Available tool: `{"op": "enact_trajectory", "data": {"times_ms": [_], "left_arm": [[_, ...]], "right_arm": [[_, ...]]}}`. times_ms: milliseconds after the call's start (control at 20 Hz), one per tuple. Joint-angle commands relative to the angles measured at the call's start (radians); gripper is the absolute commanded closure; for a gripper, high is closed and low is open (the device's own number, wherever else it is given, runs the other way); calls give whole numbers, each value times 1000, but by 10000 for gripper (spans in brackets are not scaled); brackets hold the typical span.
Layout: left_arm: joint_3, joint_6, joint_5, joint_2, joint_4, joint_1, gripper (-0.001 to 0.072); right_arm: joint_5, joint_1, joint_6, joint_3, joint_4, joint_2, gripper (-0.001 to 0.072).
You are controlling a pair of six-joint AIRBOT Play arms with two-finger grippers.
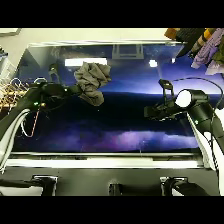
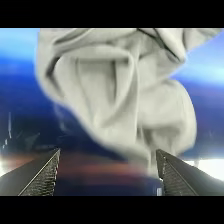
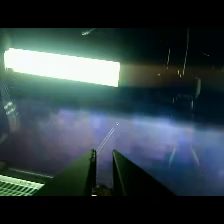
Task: Fold the clothes and pants, and hang the long-sleeved shirts on hangers.
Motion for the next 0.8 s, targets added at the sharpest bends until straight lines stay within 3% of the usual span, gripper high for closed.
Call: {"op": "enact_trajectory", "data": {"times_ms": [0,150,200,250,450,550,700,750], "left_arm": [[119,-8,-45,-175,-6,-39,-13],[170,-8,-37,-224,-6,-64,16],[170,-8,-7,-219,-6,-68,311],[176,-3,62,-206,-5,-64,693],[189,4,358,-82,-19,-59,694],[189,4,451,26,-96,-86,694],[189,-16,489,171,-227,-195,694],[189,-65,476,200,-230,-249,694]], "right_arm": [[2,1,14,1,2,0,544],[2,1,24,1,2,0,543],[1,1,24,1,2,0,543],[2,1,24,1,2,0,543],[28,1,24,1,1,0,543],[72,1,23,1,-10,0,543],[155,1,23,1,-59,3,543],[183,1,23,1,-78,3,543]]}}
